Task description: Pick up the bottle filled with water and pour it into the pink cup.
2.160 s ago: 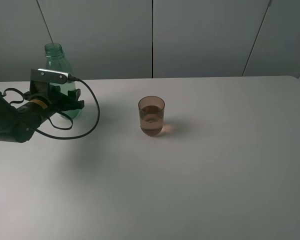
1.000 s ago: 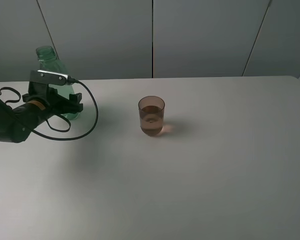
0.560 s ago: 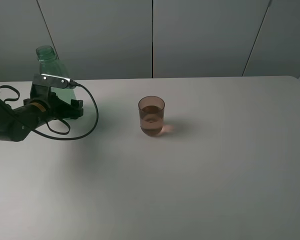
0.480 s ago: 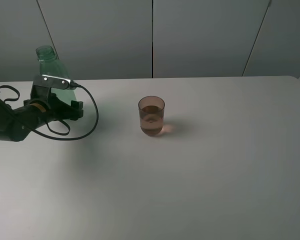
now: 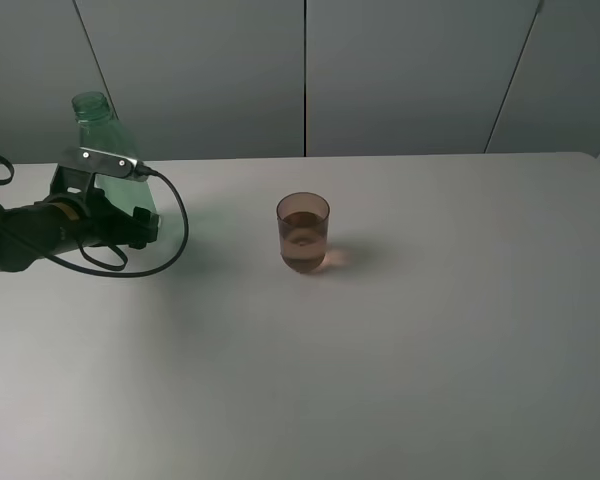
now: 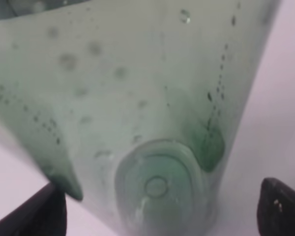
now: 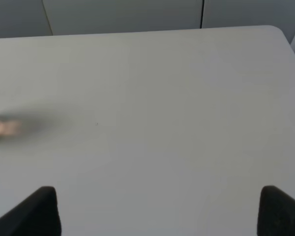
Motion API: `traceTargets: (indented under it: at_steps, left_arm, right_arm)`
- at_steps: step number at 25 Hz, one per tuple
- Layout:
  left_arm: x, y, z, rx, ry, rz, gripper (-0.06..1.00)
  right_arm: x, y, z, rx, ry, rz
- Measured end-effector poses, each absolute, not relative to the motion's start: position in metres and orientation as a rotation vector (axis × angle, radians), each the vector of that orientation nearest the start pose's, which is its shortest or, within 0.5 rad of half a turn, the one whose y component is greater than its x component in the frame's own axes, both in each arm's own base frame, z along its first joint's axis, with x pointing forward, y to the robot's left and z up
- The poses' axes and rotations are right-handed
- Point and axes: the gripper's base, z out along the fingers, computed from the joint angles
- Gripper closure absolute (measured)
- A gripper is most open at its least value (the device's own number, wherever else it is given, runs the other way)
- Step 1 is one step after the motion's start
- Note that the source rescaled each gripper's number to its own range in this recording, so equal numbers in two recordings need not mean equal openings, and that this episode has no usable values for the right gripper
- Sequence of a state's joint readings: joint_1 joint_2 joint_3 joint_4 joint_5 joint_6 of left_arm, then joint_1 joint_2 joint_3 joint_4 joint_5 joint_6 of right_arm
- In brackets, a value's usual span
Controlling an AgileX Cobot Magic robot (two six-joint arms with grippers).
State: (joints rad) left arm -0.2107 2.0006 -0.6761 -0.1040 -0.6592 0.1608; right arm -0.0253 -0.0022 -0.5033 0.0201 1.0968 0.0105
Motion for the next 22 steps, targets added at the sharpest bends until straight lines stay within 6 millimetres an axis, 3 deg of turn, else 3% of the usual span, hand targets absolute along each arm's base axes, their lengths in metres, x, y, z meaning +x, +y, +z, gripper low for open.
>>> traceTargets:
  at_steps: [9,14,19,22]
  left_arm:
    - [0.279,-0.053,0.141,0.273,2.208,0.010,-0.06]
    - [0.253,-0.052,0.195,0.260,2.204,-0.068,-0.06]
    - [0.199,-0.046,0.259,0.233,2.131,-0.169,-0.06]
    - [0.160,-0.040,0.285,0.269,2.080,-0.187,-0.06]
  right_arm:
    - [-0.007,0.002,0.275,0.036,2.074,0.015]
    - [-0.007,0.002,0.275,0.036,2.074,0.015]
    - [-0.007,0.002,0.275,0.036,2.074,0.015]
    - [-0.007,0.002,0.275,0.036,2.074,0.015]
